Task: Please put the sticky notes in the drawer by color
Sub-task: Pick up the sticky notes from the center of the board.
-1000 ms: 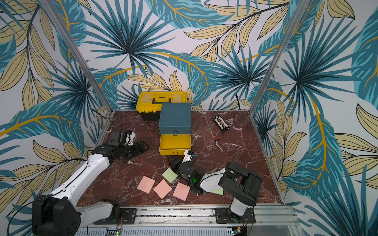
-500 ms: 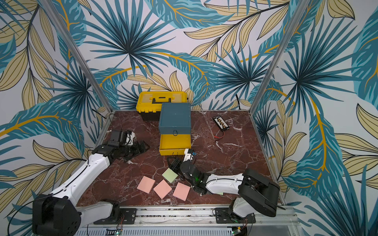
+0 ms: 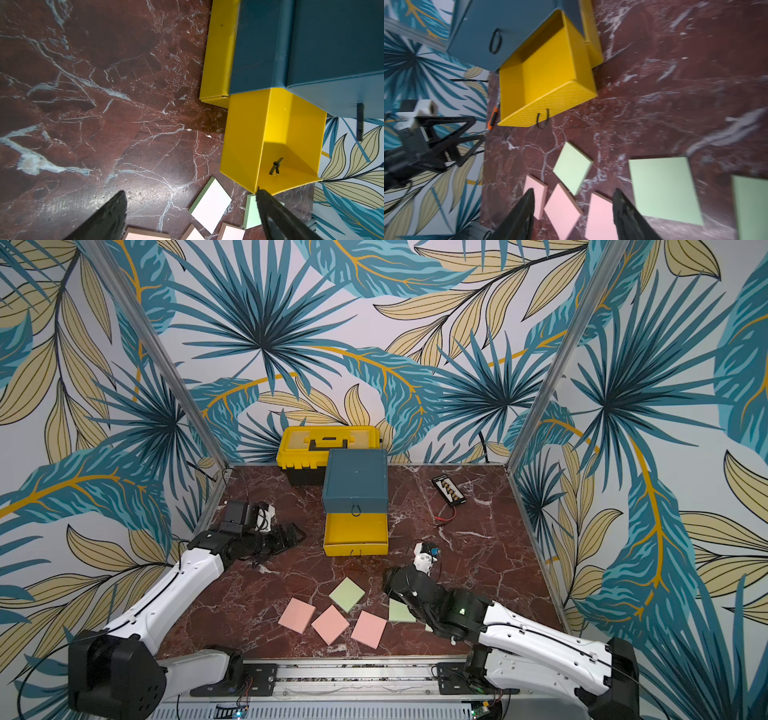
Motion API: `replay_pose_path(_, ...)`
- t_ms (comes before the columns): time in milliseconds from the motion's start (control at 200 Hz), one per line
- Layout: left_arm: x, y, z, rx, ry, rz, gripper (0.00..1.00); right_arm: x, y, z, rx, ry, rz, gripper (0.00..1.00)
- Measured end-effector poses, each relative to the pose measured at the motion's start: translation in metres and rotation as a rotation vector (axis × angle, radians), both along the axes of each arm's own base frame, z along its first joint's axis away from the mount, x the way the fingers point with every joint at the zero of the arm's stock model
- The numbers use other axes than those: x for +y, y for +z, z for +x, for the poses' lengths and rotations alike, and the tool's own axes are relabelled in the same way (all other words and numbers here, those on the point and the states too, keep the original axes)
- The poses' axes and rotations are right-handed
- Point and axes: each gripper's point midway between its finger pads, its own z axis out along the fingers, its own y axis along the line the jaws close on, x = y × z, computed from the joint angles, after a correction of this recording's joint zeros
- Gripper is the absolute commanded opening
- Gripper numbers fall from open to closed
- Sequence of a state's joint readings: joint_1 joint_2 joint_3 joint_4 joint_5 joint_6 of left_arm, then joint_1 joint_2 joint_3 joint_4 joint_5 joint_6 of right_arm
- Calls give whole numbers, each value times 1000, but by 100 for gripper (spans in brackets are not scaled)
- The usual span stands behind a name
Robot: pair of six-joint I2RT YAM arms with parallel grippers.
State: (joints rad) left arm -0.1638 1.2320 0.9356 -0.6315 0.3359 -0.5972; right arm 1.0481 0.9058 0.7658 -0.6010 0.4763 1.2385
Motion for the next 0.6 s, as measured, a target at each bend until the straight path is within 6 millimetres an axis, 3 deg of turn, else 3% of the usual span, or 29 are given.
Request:
replay_pose_path(70,0,-1,0,3,-1,-2,99,-24,-13,-9,67,-41,-118,62)
replay_pose_path(235,-2,-5,0,19,-5,-5,99,-66,-50,-34,249,-107,-368,77)
replay_pose_path(436,-3,-7,0,27,-9,-11,99,-99,-87,-64,407,-145,-504,93)
replay_pose_path(601,-3,-7,0,28,-9,-15,99,-111,-101,-75,475,-149,-561,99)
